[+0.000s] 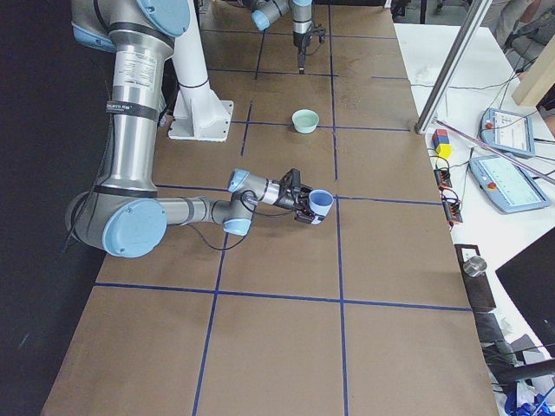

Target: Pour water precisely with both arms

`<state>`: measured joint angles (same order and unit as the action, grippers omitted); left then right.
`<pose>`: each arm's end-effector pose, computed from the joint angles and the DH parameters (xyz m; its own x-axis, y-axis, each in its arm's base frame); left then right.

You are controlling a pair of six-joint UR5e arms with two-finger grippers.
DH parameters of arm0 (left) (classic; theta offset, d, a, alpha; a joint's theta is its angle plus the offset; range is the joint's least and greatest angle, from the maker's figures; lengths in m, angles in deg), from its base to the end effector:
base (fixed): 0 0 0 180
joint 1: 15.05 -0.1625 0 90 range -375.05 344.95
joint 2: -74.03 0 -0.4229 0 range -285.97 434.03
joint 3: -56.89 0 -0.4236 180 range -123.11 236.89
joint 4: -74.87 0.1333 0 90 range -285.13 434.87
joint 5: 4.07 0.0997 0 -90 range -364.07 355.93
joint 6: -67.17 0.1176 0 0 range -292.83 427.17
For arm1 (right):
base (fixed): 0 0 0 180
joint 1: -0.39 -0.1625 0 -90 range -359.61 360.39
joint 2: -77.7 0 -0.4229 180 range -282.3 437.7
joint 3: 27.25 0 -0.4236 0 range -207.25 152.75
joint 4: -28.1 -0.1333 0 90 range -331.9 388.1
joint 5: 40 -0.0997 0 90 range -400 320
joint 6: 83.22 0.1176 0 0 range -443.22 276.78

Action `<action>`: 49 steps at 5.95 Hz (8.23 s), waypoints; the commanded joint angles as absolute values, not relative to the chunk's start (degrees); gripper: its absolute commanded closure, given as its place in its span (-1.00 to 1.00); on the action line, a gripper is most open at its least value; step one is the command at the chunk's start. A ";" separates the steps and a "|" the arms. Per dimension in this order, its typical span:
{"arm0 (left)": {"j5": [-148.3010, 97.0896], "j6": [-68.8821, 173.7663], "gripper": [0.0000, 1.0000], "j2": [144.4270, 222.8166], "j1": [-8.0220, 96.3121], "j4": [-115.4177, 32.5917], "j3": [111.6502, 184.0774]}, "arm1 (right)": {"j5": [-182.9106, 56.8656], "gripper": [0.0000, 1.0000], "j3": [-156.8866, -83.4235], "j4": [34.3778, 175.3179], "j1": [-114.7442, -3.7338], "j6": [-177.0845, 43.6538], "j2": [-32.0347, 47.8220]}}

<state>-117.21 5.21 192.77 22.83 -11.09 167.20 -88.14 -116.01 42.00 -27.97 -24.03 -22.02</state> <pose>0.4422 -0.4543 0.2193 0.6548 0.0383 -0.7548 0.0424 0.9953 0.0872 -0.3094 -0.4076 0.6062 0.7718 -0.0169 0.6356 -0.5720 0.4182 0.7057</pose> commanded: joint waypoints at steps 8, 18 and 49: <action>-117.19 5.21 -1.00 192.77 22.83 -11.09 167.20 | -86.32 -0.95 -106.96 34.08 -28.00 -23.89 -21.09; -117.19 5.21 -1.00 192.68 22.83 -11.18 167.20 | -81.49 -0.98 -106.26 29.34 -26.86 -23.89 -23.02; -117.10 5.12 -1.00 192.68 22.83 -11.09 167.72 | -181.68 -1.00 -107.05 82.26 -88.10 -74.82 -16.81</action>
